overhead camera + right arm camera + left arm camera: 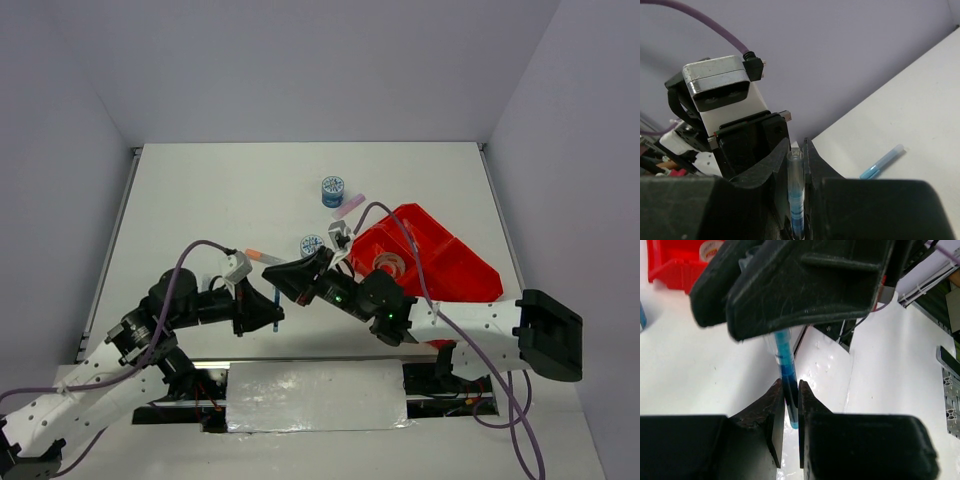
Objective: Sort the stationery into containers
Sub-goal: Close the pen cap on the pen.
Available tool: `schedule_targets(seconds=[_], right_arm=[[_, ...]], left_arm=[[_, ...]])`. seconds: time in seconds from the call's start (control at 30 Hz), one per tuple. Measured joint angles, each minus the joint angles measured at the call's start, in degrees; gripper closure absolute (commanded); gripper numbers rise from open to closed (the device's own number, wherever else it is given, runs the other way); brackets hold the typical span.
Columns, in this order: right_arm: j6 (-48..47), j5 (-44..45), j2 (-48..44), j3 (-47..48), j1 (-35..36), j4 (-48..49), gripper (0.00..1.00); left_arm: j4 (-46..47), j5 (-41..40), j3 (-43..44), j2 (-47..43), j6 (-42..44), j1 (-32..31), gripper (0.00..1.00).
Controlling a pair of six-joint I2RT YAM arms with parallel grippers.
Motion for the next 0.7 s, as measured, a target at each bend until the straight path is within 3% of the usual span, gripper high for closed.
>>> schedule_targets(seconds=[0.03, 0.13, 0.33, 0.43, 0.5, 0.6, 0.7], right_arm=[[0.2, -0.3, 0.4, 0.0, -0.1, 0.0, 1.0], [0.0, -1.0, 0.1, 0.7, -0.2, -1.8, 0.81], [-1.7, -2.1, -4.8, 3.9, 0.1, -11.9, 0.71], [-2.8, -2.5, -6.1, 4.5, 1.2, -18.8, 0.57], [-3.4, -2.2, -7.1, 4.9, 1.4, -21.6, 0.56], [-4.2, -1.9, -9.1, 4.9, 1.4, -25.2, 0.66], [-5.7, -2.0, -11.0, 4.8, 1.7, -26.9, 0.99]], left_arm=[[-0.4, 0.0, 0.0, 0.6, 0.0, 0.0, 1.0], [-0.5, 0.3, 0.0, 1.9, -0.2, 0.0, 1.0], [9.6, 0.3, -3.6, 0.7, -0.6, -0.1, 1.0], [16.2, 0.0, -5.5, -0.6, -0.9, 0.0, 1.0], [17.9, 0.0, -6.7, -1.0, -1.3, -0.1, 1.0], [19.4, 0.0, -7.3, -1.1, -1.9, -0.2, 1.0], [20.4, 0.3, -7.5, -1.1, -2.6, -0.2, 1.0]])
